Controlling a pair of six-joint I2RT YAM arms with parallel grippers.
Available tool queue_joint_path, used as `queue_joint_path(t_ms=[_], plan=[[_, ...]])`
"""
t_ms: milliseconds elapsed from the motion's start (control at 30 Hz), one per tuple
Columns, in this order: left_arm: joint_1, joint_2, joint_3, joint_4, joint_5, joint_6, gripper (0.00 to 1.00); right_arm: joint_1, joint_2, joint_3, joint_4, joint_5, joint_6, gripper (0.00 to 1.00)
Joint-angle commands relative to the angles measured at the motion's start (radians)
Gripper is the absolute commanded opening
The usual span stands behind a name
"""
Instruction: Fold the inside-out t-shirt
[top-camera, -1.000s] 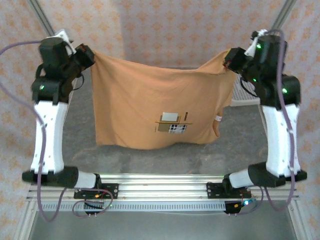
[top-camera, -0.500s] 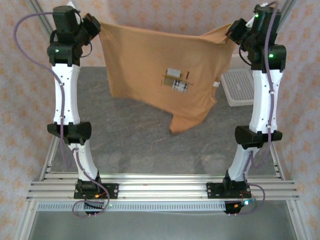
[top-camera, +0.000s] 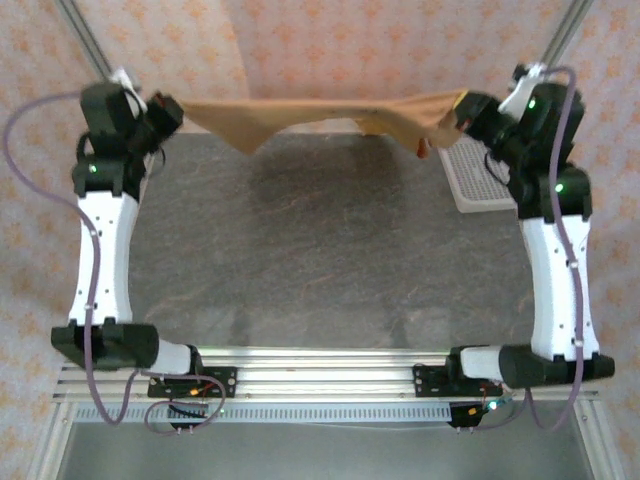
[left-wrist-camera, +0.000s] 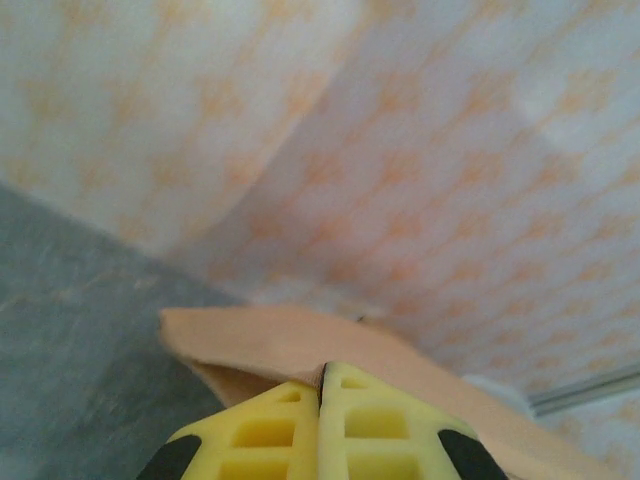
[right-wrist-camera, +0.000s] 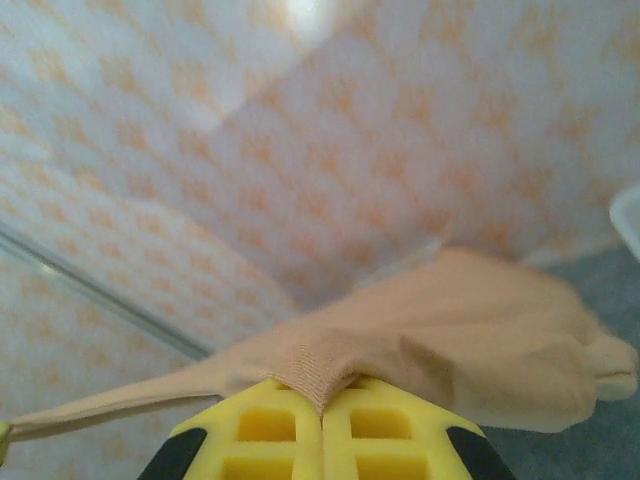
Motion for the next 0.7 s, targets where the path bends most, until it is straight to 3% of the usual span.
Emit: queue_joint_path(t_ms=[0, 133, 333, 500, 667], plan=[[0.003, -0.095, -0.317, 0.148, 0.02, 0.025, 0.0, 0.024, -0.076, -0.318, 0.138, -0.067, 0.066, 0.0], [-0.006, -0.234, -0.704, 0.221, 0.034, -0.006, 0.0, 0.044, -0.258, -0.748, 0.209, -0.064, 0.14, 0.0], [-0.044, -0.381, -1.012, 0.17, -0.008, -0.022, 0.0, 0.055, -0.46, -1.113, 0.178, -0.072, 0.224, 0.0], [-0.047, -0.43, -1.07, 0.053, -0.091, -0.019, 0.0, 0.058, -0.523, -1.211, 0.092, -0.084, 0.236, 0.0], [-0.048, -0.378, -1.014, 0.052, -0.121, -0.016, 0.0, 0.058, -0.5, -1.163, 0.069, -0.013, 0.213, 0.0]])
